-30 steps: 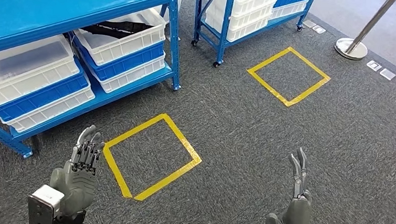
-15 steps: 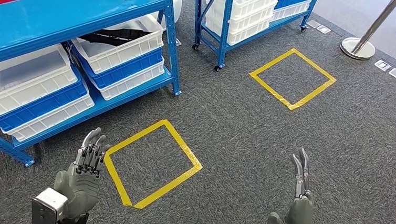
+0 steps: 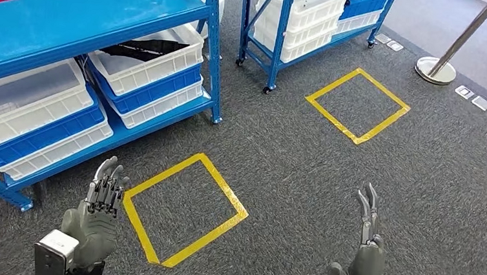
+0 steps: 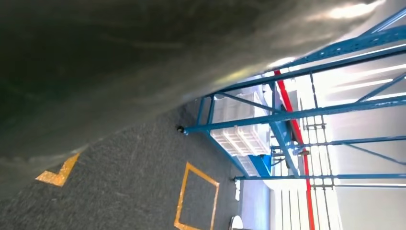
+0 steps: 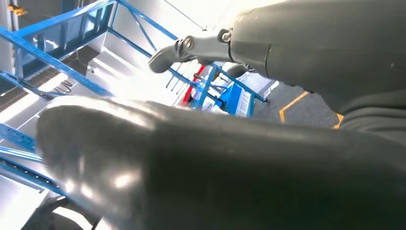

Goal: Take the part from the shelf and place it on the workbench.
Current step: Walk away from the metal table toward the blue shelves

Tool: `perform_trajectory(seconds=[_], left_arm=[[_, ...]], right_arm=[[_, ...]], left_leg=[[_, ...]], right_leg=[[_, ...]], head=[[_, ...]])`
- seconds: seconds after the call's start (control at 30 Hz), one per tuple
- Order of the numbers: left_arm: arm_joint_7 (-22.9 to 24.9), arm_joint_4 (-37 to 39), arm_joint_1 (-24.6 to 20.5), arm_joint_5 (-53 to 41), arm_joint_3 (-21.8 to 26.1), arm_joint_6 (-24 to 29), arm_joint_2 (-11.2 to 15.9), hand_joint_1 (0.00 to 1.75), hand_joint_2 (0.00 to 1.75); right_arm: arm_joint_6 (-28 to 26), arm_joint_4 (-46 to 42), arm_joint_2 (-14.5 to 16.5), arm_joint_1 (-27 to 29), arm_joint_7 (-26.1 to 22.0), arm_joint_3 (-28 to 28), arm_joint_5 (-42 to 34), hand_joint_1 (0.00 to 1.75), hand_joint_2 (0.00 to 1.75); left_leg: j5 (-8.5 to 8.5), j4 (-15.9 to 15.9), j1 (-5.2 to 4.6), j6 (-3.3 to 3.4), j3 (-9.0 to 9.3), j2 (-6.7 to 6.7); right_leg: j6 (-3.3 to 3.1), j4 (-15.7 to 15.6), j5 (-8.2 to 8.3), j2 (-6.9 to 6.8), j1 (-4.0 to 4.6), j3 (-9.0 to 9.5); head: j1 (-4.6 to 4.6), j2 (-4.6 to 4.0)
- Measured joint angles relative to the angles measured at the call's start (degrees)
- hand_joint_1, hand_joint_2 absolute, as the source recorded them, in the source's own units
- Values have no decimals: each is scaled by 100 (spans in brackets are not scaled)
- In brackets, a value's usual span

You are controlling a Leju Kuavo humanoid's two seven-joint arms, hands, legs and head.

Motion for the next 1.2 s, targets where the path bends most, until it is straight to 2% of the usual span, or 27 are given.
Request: perform_trajectory(seconds=[0.07, 0.1, 0.13, 0.17, 0.23, 0.27, 0.33, 0.4, 0.47, 0.53, 0.6, 0.63, 0.67, 0.7, 0.77, 0.8, 0.83, 0.87, 0.97, 1.0, 1.03, 1.07, 1.13, 1.17, 1.2], left_arm=[[0, 1, -3, 0, -2, 0, -3, 0, 0], [0, 1, -1, 0, -2, 0, -4, 0, 0], [0, 2, -1, 0, -1, 0, -4, 0, 0], [0, 2, 0, 0, -2, 0, -4, 0, 0], [0, 3, 1, 0, -2, 0, -4, 0, 0], [0, 3, -1, 0, -2, 0, -4, 0, 0], [2, 4, -2, 0, -1, 0, -3, 0, 0], [4, 4, -1, -1, -1, -3, -2, 0, 0], [3, 2, -4, -4, -2, -10, -1, 0, 0], [1, 1, -14, -11, -3, -15, 3, 0, 0], [0, 8, -18, -25, -5, -13, 11, 0, 0], [0, 14, -17, -37, -7, -11, 15, 0, 0], [1, 20, -16, -50, -14, -11, 19, 0, 0], [1, 25, -16, -62, -23, -10, 22, 0, 0], [2, 29, -19, -75, -55, -9, 25, 0, 0], [3, 33, -26, -78, -73, -7, 26, 0, 0], [5, 38, -35, -83, -96, -4, 27, 0, 0], [6, 44, -45, -86, -117, 2, 27, 0, 0], [5, 51, -65, -99, -162, 31, 30, 0, 0], [4, 51, -73, -106, -176, 38, 30, 0, 0], [2, 51, -84, -114, -194, 44, 29, 0, 0], [1, 53, -94, -123, -213, 49, 28, 0, 0], [0, 58, -104, -143, -240, 57, 28, 0, 0], [0, 62, -104, -150, -247, 59, 28, 0, 0], [0, 65, -104, -156, -251, 59, 28, 0, 0]], right_arm=[[0, 2, -1, 4, 1, 0, -3, 0, 0], [0, 3, -2, 6, 1, 0, -5, 0, 0], [0, 4, -2, 7, 1, 1, -6, 0, 0], [0, 4, -2, 6, 1, 1, -6, 0, 0], [0, 4, -2, 6, 1, 1, -6, 0, 0], [0, 4, -2, 5, 1, 1, -6, 0, 0], [0, 4, -1, 6, 2, 1, -7, 0, 0], [0, 4, -2, 6, 2, 0, -8, 0, 0], [0, 4, -1, 5, 1, -1, -5, 0, 0], [0, 4, 8, 5, -6, -2, -6, 0, 0], [0, 12, 15, 8, -27, -3, -13, 0, 0], [0, 19, 18, 13, -39, -4, -18, 0, 0], [0, 25, 21, 24, -50, -9, -20, 0, 0], [0, 28, 26, 41, -58, -17, -21, 0, 0], [0, 28, 37, 85, -79, -41, -20, 0, 0], [0, 26, 42, 106, -89, -53, -20, 0, 0], [0, 23, 44, 129, -98, -68, -20, 0, 0], [0, 19, 46, 151, -106, -82, -20, 0, 0], [0, -1, 63, 204, -133, -137, -16, 0, 0], [0, -11, 69, 209, -145, -154, -14, 0, 0], [0, -20, 73, 213, -160, -169, -11, 0, 0], [0, -26, 74, 220, -171, -183, -10, 0, 0], [0, -30, 76, 250, -185, -208, -10, 0, 0], [0, -29, 76, 262, -187, -219, -12, 0, 0], [0, -29, 78, 271, -189, -228, -12, 0, 0]], left_leg=[[-49, -4, -4, 43, 35, -4], [-77, -3, -6, 52, 56, -9], [-110, -3, -7, 51, 88, -19], [-143, -3, -7, 44, 130, -30], [-211, -3, -4, 21, 221, -47], [-250, 0, -14, -1, 262, -51], [-328, 3, -47, -55, 316, -63], [-367, -22, -62, -102, 343, -72], [-427, 7, -47, -162, 372, -57], [-632, 419, -34, -223, 204, -22], [-903, 1177, -24, -261, -236, 0], [-950, 1463, -18, -274, -446, 1], [-888, 1581, -11, -283, -585, 5], [-708, 1483, -3, -287, -614, 16], [-182, 811, 11, -277, -396, 104], [-20, 474, -1, -267, -259, 156], [60, 249, -16, -246, -164, 197], [51, 160, -35, -224, -129, 210], [22, 101, -58, -112, -113, 101], [22, 73, -46, -70, -84, 66], [19, 49, -29, -33, -51, 37], [12, 34, -17, -4, -29, 8], [-18, 33, -16, 36, -16, -62], [-35, 33, -18, 44, -4, -104], [-55, 33, -19, 47, 18, -149]], right_leg=[[-18, 795, -230, 0, 5, -525], [6, 1045, -250, 0, 3, -742], [51, 1082, -172, 0, 1, -851], [105, 938, -26, -1, -2, -860], [196, 337, 340, -5, -9, -666], [204, 11, 506, -11, -5, -537], [147, -447, 725, -20, 11, -333], [51, -516, 738, -20, 31, -285], [-22, -546, 709, -24, -5, -234], [-104, -581, 665, -44, -48, -141], [-171, -584, 605, -69, -43, -66], [-185, -584, 576, -76, -41, -30], [-188, -583, 541, -80, -41, 13], [-179, -583, 503, -83, -43, 66], [-140, -585, 413, -94, -47, 182], [-109, -581, 365, -102, -30, 237], [-77, -583, 329, -113, -15, 270], [-46, -590, 305, -130, 0, 287], [42, -610, 261, -202, 1, 342], [57, -513, 209, -193, 0, 303], [56, -291, 119, -161, 4, 188], [38, 61, 2, -118, 0, -20], [10, 892, -227, -61, 6, -563], [26, 1135, -245, -51, 6, -769], [64, 1158, -167, -44, 5, -865]], head=[[16, 0], [17, 0], [18, 0], [20, 0], [24, 0], [27, 0], [30, 0], [29, 0], [22, 0], [0, 0], [-13, 0], [-12, 0], [-12, 0], [-14, 0], [-13, 0], [-14, 0], [-17, 0], [-17, 0], [-10, 0], [-7, 0], [4, 0], [19, 0], [40, 0], [41, 0], [42, 0]])
